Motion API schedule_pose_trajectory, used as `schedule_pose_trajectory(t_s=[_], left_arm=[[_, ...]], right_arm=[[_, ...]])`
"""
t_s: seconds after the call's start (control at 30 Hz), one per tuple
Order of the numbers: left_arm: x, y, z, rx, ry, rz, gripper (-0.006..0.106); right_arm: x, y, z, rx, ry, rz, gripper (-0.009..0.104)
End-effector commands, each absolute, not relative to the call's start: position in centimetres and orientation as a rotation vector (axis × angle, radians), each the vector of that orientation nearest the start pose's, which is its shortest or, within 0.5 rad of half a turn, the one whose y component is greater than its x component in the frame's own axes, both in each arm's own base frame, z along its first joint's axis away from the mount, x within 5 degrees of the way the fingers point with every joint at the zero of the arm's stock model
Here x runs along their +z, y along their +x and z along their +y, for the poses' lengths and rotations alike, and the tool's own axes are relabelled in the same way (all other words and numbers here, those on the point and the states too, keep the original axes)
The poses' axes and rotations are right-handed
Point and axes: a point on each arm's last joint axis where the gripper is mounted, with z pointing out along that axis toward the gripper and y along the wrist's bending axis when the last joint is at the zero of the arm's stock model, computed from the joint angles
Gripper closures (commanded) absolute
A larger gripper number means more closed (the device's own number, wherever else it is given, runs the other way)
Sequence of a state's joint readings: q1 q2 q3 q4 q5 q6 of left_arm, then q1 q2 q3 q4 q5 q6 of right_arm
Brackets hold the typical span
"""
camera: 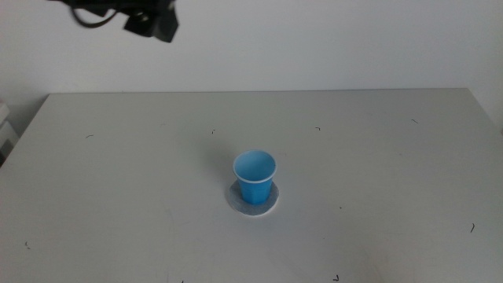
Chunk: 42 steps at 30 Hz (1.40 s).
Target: Place an empty cup on a cup mat.
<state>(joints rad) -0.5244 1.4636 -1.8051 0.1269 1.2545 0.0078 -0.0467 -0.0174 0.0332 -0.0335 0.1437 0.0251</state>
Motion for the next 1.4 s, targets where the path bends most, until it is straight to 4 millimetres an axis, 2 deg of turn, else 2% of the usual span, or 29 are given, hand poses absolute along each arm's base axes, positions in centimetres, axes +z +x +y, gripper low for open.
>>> schedule_pose_trajectory(t_s=[0.0,0.03,0.23,0.37,0.47,0.63,0.7,0.73,0.8,0.9,1.07,1.37], left_arm=[[48.1,21.4,-10.4,-0.032,0.513,2.268,-0.004],[48.3,20.4,-9.4,-0.006,0.479,2.232,-0.004],[46.3,16.1,-5.2,0.056,0.322,2.033,-0.004],[43.0,14.1,-2.5,0.091,0.232,1.944,-0.004],[40.2,12.9,-1.5,0.078,0.179,1.861,-0.004],[35.0,10.9,-0.7,0.025,0.101,1.751,-0.004],[32.2,10.0,-0.4,0.018,0.076,1.738,-0.004],[31.6,9.6,-0.3,0.019,0.067,1.722,-0.004],[29.0,8.7,-0.1,0.007,0.041,1.72,-0.004],[26.2,7.5,0.0,-0.021,-0.001,1.717,-0.004],[23.1,6.2,-0.1,-0.074,-0.039,1.701,-0.004],[19.5,5.4,-0.1,-0.105,-0.049,1.677,-0.004]], right_arm=[[20.2,5.4,-0.3,-0.059,0.017,1.535,0.001],[20.2,5.4,-0.3,-0.059,0.017,1.535,0.001],[20.2,5.4,-0.3,-0.059,0.017,1.535,0.001],[20.2,5.4,-0.3,-0.059,0.017,1.535,0.001],[20.2,5.4,-0.3,-0.059,0.017,1.535,0.001],[20.2,5.4,-0.3,-0.059,0.017,1.535,0.001],[20.2,5.4,-0.3,-0.059,0.017,1.535,0.001],[20.2,5.4,-0.3,-0.059,0.017,1.535,0.001],[20.2,5.4,-0.3,-0.059,0.017,1.535,0.001],[20.2,5.4,-0.3,-0.059,0.017,1.535,0.001],[20.2,5.4,-0.3,-0.059,0.017,1.535,0.001],[20.2,5.4,-0.3,-0.059,0.017,1.535,0.001]])
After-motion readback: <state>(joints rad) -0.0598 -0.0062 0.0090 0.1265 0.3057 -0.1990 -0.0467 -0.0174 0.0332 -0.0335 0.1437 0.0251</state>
